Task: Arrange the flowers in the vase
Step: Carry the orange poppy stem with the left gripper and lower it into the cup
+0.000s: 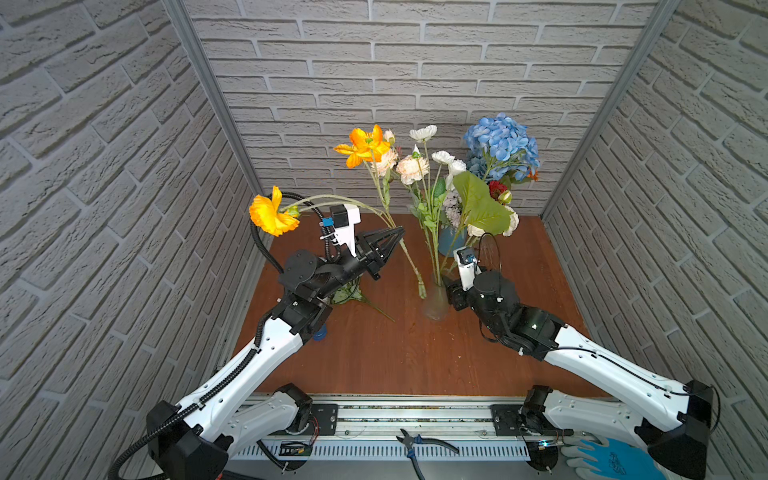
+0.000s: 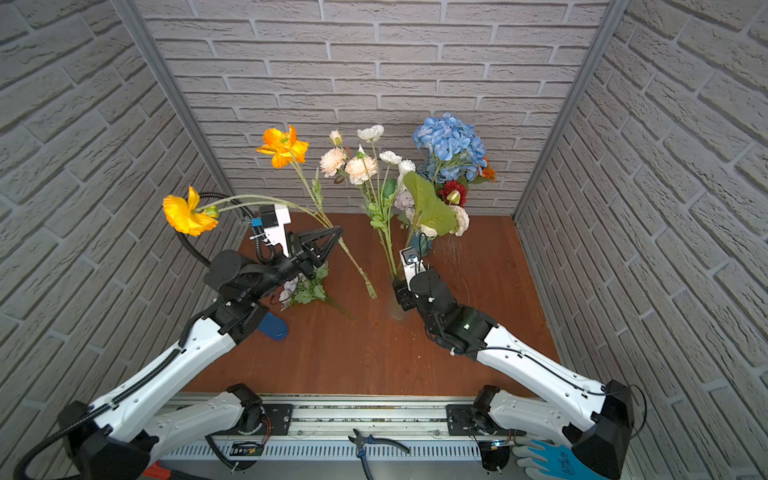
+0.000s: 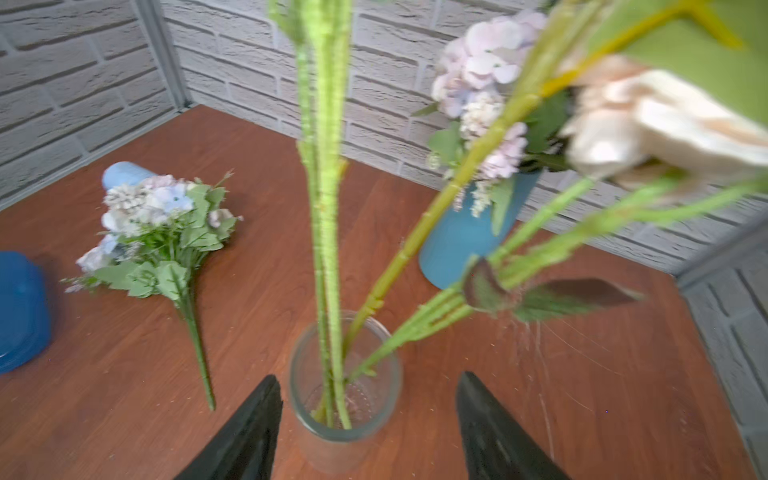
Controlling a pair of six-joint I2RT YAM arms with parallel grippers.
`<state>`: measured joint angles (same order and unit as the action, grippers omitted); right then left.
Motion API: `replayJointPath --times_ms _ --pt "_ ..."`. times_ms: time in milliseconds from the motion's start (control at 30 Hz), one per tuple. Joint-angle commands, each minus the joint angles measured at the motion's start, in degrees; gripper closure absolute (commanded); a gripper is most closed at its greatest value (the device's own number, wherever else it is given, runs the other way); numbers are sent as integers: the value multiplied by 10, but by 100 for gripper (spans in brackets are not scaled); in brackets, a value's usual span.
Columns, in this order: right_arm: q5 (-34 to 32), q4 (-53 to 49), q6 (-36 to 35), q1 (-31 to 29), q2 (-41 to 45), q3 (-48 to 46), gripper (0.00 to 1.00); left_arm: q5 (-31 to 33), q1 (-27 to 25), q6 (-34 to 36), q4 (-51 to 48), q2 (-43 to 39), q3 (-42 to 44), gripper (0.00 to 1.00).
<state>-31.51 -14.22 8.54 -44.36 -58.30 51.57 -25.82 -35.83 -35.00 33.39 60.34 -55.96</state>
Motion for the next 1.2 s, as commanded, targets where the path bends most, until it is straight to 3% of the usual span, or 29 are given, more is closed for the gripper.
replayJointPath --times_ms 0,167,333,700,1000,1167 --pt "-76 -11 47 24 27 -16 31 28 -26 71 53 29 -24 100" --pt "-81 -33 96 75 39 -31 30 78 -74 142 87 88 -45 100" --pt "-75 -35 113 99 38 -39 29 108 -90 168 118 158 -68 100" --pt "-69 -30 102 109 54 -59 29 125 -94 181 116 246 -102 100" --pt "-43 -9 79 110 64 -58 28 183 -113 156 128 272 -22 100" --pt "-51 -11 85 110 60 -46 1 194 -119 147 133 285 -2 99"
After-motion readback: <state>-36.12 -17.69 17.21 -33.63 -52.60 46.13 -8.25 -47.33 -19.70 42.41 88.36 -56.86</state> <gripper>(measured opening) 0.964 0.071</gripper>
